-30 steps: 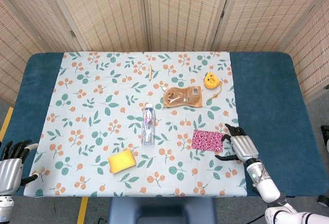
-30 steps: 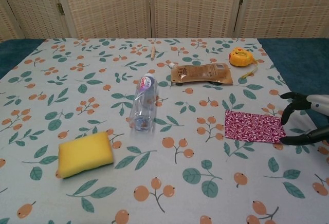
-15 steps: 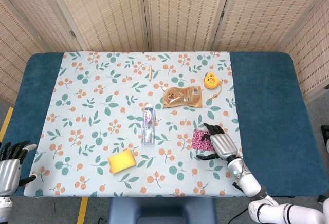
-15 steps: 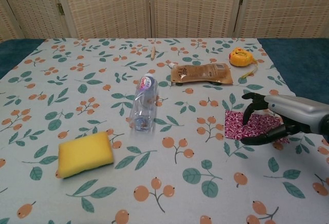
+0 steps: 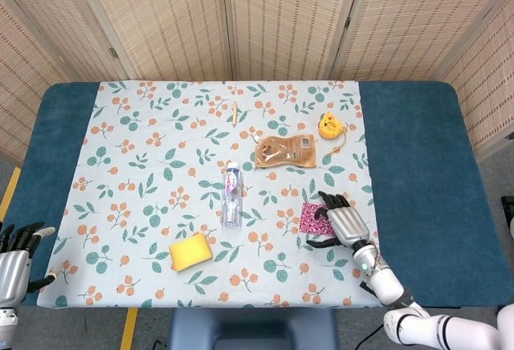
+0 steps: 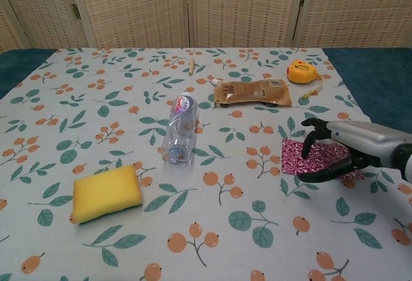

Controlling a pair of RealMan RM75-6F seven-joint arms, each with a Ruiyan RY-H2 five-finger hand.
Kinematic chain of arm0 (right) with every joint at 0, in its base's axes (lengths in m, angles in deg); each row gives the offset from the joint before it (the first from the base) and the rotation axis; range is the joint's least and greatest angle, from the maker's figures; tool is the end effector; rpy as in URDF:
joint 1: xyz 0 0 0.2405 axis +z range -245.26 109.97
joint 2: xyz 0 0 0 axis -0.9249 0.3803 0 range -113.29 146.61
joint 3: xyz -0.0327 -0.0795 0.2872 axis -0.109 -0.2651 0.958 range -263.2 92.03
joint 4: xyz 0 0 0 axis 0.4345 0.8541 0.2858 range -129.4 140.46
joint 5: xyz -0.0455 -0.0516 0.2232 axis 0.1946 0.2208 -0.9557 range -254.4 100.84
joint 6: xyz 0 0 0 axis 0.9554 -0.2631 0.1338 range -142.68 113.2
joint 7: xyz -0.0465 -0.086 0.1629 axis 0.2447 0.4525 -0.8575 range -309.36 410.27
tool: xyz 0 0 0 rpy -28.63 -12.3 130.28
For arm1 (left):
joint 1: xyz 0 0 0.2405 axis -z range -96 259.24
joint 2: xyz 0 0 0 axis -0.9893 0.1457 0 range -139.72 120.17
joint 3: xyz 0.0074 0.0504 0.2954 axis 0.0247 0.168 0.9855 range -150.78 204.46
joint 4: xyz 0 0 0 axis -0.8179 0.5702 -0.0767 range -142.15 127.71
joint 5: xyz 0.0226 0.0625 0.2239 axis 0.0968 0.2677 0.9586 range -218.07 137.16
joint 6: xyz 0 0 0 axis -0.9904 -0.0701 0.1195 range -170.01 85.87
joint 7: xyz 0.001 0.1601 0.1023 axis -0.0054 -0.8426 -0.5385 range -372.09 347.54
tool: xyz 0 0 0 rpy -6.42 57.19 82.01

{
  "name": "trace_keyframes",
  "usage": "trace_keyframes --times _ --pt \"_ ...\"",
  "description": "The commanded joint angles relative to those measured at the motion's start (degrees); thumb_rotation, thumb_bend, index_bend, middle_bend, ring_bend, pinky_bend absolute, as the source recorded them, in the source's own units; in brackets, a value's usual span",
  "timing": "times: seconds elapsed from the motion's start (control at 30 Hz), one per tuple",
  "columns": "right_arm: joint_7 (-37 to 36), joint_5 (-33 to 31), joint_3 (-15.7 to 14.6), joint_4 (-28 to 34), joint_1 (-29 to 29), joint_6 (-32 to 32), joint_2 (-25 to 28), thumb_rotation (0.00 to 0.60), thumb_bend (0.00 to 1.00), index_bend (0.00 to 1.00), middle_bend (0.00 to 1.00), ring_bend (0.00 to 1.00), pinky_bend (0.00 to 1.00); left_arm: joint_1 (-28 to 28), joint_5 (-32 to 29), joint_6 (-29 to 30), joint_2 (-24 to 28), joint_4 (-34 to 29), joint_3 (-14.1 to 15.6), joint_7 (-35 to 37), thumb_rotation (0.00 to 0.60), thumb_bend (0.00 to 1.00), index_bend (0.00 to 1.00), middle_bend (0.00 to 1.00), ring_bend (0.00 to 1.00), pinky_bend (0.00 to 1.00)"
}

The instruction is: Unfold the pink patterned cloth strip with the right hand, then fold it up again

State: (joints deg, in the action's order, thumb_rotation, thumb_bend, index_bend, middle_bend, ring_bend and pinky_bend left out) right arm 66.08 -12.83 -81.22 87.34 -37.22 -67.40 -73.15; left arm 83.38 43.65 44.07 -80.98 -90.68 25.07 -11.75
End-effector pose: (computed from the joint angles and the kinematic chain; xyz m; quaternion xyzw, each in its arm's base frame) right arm -0.2775 -0.3494 -0.0827 0.7188 -0.4796 0.2833 0.4160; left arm -0.3986 0.2083 0.1284 -0.5751 -0.4040 -0.3604 0.6133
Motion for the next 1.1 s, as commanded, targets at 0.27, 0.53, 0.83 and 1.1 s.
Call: trace_keyframes --times 0.27,0.53,0.83,1.1 --pt "-2.72 2.57 -1.23 1.50 -1.96 -2.22 2.29 0.269 0.17 0.34 0.02 0.00 0.00 -0.02 0.19 0.32 -0.02 -0.33 -0.09 -0.30 0.600 0.33 0.28 0.19 0.16 0.00" --pt "-3.93 3.03 -2.07 1.11 -3.25 -2.58 3.52 0.268 0.17 0.34 0.02 0.00 0.00 -0.04 0.39 0.22 -0.07 -0.51 0.10 -0.52 0.600 0.33 0.28 0.19 0.16 0.00" --pt "-4.13 2.32 -2.10 -0.39 -3.71 -1.99 3.42 0.268 0.17 0.34 0.02 0.00 0.00 -0.34 0.31 0.58 0.00 -0.47 0.09 -0.28 0.600 0.33 0.28 0.19 0.16 0.00" --pt "-4.39 1.89 -2.56 -0.48 -5.24 -2.87 4.89 0.269 0.17 0.34 0.02 0.00 0.00 -0.21 0.26 0.31 -0.28 -0.07 0.02 -0.05 0.600 0.33 0.28 0.19 0.15 0.00"
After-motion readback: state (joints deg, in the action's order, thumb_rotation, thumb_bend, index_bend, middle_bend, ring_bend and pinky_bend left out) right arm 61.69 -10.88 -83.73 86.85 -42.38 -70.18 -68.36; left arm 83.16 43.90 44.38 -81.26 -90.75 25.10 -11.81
